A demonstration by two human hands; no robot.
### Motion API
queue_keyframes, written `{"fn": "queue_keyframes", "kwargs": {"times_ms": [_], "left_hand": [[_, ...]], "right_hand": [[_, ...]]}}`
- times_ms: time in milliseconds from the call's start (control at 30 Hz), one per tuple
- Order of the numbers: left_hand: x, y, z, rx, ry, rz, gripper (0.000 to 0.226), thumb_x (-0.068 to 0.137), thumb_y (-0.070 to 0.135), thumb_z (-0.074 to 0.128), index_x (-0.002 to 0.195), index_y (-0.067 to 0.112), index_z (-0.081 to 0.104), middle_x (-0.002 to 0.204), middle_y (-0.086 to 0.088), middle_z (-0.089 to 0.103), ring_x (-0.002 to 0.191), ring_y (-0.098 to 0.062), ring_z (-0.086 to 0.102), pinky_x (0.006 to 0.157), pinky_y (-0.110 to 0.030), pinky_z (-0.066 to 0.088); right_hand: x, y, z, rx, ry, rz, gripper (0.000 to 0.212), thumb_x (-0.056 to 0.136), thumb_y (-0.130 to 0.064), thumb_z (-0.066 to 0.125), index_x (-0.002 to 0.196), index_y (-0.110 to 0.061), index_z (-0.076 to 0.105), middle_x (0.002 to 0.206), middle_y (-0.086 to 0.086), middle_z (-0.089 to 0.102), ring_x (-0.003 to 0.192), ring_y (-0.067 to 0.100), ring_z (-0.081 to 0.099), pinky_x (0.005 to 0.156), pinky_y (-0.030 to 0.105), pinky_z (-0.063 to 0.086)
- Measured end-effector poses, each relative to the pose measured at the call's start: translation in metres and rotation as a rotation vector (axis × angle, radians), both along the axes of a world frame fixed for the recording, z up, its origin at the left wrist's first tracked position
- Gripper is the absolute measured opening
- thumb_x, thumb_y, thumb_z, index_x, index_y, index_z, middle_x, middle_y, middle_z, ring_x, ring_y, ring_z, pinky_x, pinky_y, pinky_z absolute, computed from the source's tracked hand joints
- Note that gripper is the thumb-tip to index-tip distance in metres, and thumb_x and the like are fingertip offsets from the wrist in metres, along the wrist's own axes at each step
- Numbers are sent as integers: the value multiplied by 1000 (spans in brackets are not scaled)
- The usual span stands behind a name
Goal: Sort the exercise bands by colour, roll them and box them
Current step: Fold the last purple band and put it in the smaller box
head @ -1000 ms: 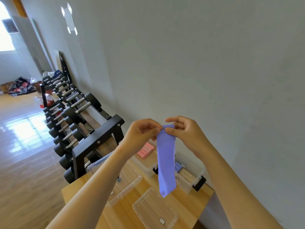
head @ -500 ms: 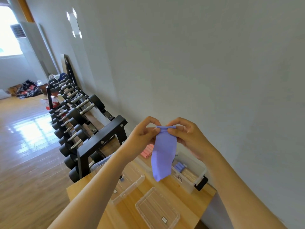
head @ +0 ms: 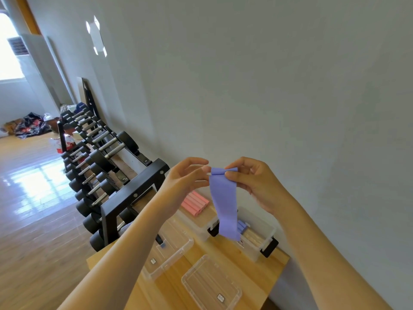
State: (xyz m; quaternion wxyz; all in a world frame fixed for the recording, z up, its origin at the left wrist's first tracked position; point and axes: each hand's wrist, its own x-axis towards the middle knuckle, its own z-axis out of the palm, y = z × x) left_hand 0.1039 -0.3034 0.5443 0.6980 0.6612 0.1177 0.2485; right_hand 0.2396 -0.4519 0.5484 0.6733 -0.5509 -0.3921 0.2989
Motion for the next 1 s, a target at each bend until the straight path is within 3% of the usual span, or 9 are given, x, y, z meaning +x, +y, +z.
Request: {"fn": "queue_keyframes", "kwargs": {"times_ms": [100, 200, 367, 500, 600, 700, 767, 867, 1000], "left_hand": [[3, -8, 3, 67, 37, -35, 29, 87, 21, 69, 111, 6, 63, 110, -18, 71, 100, -29, 69, 89, -35, 57], [7, -10, 6, 145, 89, -4, 16, 90, 10, 65, 104, 3, 65, 103, -26, 70, 88, -28, 70, 83, -36, 58], [7, -9, 4, 236, 102, 63, 9, 86, 3, 70, 93, 9, 68, 99, -24, 70, 84, -23, 69, 76, -30, 55], [6, -10, 3, 242, 70, 115, 8, 85, -4, 68, 89, 3, 68, 96, -27, 69, 86, -31, 69, 81, -39, 57], [5, -13, 4, 246, 60, 108, 8, 85, -5, 66, 87, 3, 66, 94, -24, 70, 85, -27, 69, 80, -36, 57], [2, -17, 6, 118, 76, 23, 6, 94, 7, 60, 98, 4, 62, 98, -17, 73, 89, -28, 71, 81, -34, 58], [2, -18, 8, 108, 116, 19, 12, 95, 15, 59, 99, 4, 63, 97, -18, 73, 85, -29, 72, 75, -30, 59], [1, -18, 10, 173, 125, 61, 10, 92, 10, 64, 96, 1, 65, 88, -19, 73, 72, -20, 72, 60, -21, 54], [-2, -17, 8, 229, 116, 124, 9, 90, 2, 64, 99, 0, 65, 87, -18, 69, 66, -12, 67, 44, -10, 44]], "right_hand": [[-4, 2, 2, -12, -54, -20, 10, 85, 1, 67, 85, -8, 67, 84, 11, 71, 80, 18, 69, 72, 23, 54], [-5, 2, 2, -55, -154, -71, 11, 84, 2, 69, 86, -9, 69, 88, 19, 71, 81, 18, 68, 74, 23, 55], [-9, 1, 1, -82, -243, -85, 15, 83, 1, 70, 87, -14, 70, 94, 18, 72, 88, 24, 70, 81, 26, 57], [-10, 1, 1, -98, -247, -113, 14, 88, -13, 70, 102, -14, 67, 86, 11, 74, 86, 24, 71, 80, 31, 58], [-12, 3, 0, -90, -310, -175, 5, 87, -10, 71, 90, -13, 69, 86, 12, 73, 84, 24, 71, 78, 31, 57], [-15, 5, 0, -60, -374, -225, 14, 85, -6, 71, 82, -20, 69, 85, 9, 73, 83, 22, 70, 78, 31, 57], [-16, 6, -1, -45, -396, -237, 17, 85, -5, 71, 81, -22, 68, 85, 6, 72, 84, 19, 70, 79, 30, 58], [-18, 6, -2, -49, -386, -230, 22, 83, -2, 71, 80, -23, 68, 85, 4, 72, 86, 20, 70, 79, 29, 57], [-18, 4, 0, -123, -289, -133, 24, 83, -13, 74, 102, -25, 66, 101, 5, 71, 91, 18, 71, 82, 31, 57]]}}
